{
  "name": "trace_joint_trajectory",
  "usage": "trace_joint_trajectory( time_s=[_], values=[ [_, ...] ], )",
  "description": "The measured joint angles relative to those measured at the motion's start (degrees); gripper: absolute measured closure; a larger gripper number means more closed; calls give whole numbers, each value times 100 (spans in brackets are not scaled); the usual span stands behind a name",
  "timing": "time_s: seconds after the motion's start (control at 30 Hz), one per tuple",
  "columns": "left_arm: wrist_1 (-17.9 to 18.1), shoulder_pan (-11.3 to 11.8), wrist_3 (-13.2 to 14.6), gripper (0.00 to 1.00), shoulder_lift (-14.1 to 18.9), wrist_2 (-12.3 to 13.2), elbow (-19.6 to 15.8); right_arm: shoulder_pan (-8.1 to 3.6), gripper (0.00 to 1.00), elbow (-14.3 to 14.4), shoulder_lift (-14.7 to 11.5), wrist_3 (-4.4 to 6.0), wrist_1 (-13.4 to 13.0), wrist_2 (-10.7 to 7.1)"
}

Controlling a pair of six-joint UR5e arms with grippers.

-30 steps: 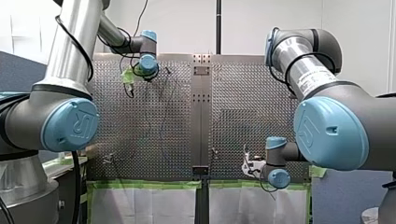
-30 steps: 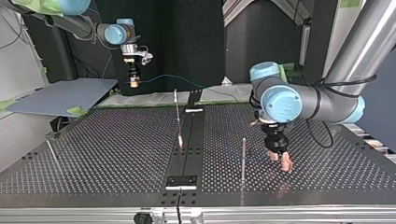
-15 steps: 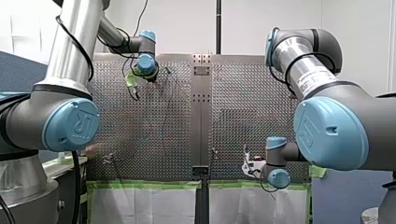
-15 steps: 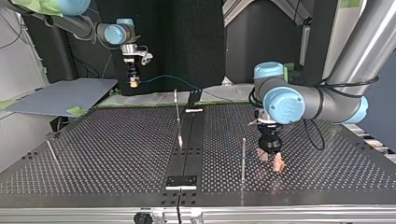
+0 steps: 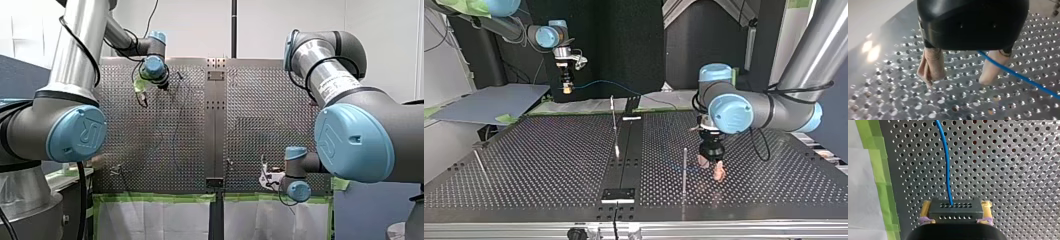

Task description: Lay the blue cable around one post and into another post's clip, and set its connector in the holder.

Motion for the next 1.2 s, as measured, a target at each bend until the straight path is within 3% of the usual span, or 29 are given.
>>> trace_joint_trajectory(
  time_s=[0.5, 0.73, 1.2],
  values=[
    [-173, -42, 39, 0, 181, 38, -4, -5, 100, 0, 1, 2, 12, 1],
    [-301, -41, -52, 0, 207, 239, -34, -7, 100, 0, -1, 11, 1, -1],
    [-328, -57, 8, 0, 378, 284, -292, -20, 100, 0, 3, 6, 3, -1]
  ],
)
